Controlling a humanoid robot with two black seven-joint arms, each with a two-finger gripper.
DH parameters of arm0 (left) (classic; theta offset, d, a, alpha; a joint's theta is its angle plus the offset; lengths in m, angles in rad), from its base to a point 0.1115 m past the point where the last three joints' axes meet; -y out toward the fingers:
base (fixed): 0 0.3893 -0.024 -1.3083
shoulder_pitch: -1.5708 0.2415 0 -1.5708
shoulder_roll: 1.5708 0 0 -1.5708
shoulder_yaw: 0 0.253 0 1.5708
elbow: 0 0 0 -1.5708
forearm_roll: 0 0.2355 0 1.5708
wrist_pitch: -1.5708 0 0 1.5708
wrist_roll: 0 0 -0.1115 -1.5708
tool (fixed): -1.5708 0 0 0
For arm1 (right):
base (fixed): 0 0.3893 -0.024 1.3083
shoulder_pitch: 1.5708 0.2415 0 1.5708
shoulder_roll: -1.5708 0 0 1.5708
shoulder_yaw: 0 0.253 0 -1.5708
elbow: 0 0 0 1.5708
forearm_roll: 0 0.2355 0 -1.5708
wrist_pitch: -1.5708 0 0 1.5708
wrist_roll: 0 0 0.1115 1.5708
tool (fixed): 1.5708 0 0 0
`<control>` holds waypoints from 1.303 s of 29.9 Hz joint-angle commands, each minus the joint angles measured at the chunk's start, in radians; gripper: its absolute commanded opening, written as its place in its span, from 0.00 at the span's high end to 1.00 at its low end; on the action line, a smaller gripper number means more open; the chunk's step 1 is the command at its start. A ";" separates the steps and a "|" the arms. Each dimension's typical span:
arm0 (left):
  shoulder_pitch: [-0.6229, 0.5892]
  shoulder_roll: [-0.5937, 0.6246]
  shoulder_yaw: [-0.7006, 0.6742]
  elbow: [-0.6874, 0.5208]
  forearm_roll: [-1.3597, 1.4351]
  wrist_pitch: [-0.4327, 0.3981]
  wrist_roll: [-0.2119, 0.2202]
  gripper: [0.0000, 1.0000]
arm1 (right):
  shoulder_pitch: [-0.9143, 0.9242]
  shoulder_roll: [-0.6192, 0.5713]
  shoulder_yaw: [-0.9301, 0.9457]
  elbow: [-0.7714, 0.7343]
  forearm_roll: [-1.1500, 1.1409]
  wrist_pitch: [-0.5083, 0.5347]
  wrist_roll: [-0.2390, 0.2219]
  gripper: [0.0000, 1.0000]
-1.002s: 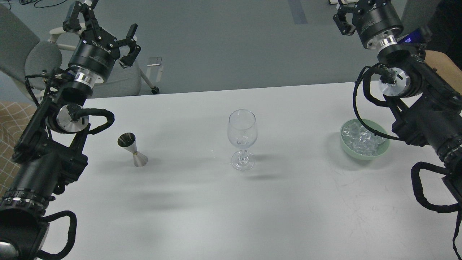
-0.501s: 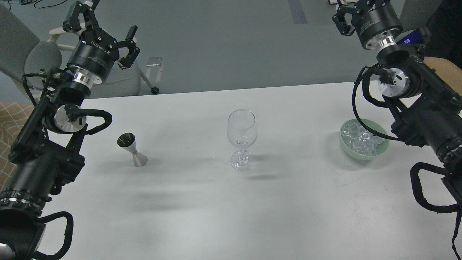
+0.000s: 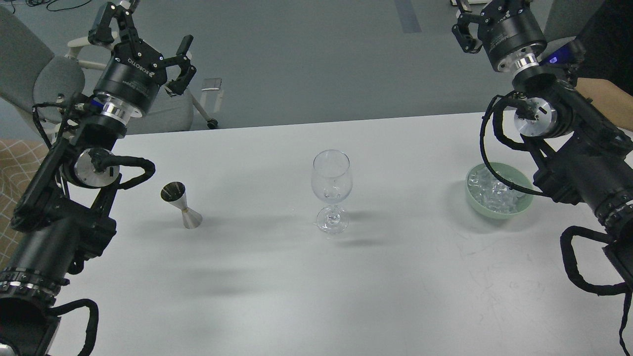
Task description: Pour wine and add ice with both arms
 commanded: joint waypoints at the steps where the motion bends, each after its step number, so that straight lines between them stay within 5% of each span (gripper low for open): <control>1: 0.004 0.014 0.000 -0.002 -0.001 0.000 0.004 0.00 | 0.001 0.007 -0.003 0.000 0.000 0.001 0.000 0.00; 20: 0.011 0.025 -0.015 -0.008 -0.025 0.000 0.039 0.00 | 0.004 0.011 -0.024 0.000 -0.001 0.001 0.000 0.00; 23: 0.051 0.049 -0.019 -0.044 -0.106 0.020 0.110 0.01 | 0.004 0.008 -0.026 0.000 -0.001 0.000 0.000 0.00; 27: 0.086 0.137 -0.003 -0.076 -0.172 0.078 0.141 0.02 | 0.003 0.005 -0.026 0.000 -0.001 0.001 0.000 0.00; 33: 0.281 0.319 -0.014 -0.249 -0.387 0.101 0.161 0.03 | 0.003 0.005 -0.026 -0.001 -0.001 0.001 -0.001 0.00; 39: 0.632 0.413 -0.133 -0.521 -0.542 0.135 0.178 0.03 | 0.003 0.008 -0.026 -0.003 -0.001 0.000 0.000 0.00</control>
